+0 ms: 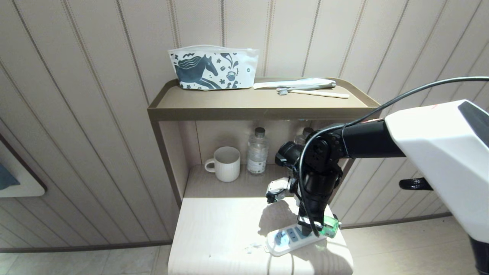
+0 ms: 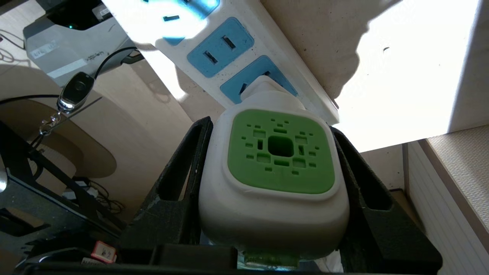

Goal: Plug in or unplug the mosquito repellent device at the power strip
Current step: Insert the plug into the socket

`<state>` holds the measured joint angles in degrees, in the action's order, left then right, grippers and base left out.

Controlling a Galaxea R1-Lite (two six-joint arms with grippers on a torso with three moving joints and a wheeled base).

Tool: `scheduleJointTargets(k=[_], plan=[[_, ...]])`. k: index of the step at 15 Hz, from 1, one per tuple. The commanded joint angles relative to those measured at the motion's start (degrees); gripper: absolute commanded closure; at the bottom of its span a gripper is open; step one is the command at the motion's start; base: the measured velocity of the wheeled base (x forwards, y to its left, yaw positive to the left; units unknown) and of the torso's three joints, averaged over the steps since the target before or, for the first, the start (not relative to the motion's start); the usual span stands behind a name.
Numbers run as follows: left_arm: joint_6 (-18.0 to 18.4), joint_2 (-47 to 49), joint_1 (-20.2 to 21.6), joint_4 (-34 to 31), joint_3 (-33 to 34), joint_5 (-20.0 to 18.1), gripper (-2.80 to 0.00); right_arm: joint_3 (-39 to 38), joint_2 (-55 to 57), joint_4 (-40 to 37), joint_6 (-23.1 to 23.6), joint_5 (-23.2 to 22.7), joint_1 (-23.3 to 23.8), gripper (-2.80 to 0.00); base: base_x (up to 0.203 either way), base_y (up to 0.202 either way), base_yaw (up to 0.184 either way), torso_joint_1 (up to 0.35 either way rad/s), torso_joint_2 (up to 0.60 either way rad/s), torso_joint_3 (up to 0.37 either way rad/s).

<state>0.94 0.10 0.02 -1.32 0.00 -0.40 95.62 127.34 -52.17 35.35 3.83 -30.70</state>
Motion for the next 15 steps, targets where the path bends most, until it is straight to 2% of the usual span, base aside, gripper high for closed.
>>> scheduleJointTargets(k=[1, 10, 15], plan=[[0.03, -0.01, 0.06, 0.0, 0.0, -0.02, 0.0, -2.01, 0.37, 2.18, 0.16, 0.04, 0.02, 0.0, 0.0, 0.0, 0.0, 0.0, 0.0, 0.0], [0.03, -0.01, -0.01, 0.0, 0.0, -0.02, 0.0, -6.18, -0.35, 6.61, 0.07, 0.03, 0.73, 0.0, 0.0, 0.0, 0.0, 0.0, 0.0, 0.0], [0.03, -0.01, 0.06, 0.0, 0.0, 0.05, 0.0, -12.59, -2.48, 13.72, 0.13, -0.28, 0.96, 0.0, 0.0, 0.0, 0.0, 0.0, 0.0, 0.0]])
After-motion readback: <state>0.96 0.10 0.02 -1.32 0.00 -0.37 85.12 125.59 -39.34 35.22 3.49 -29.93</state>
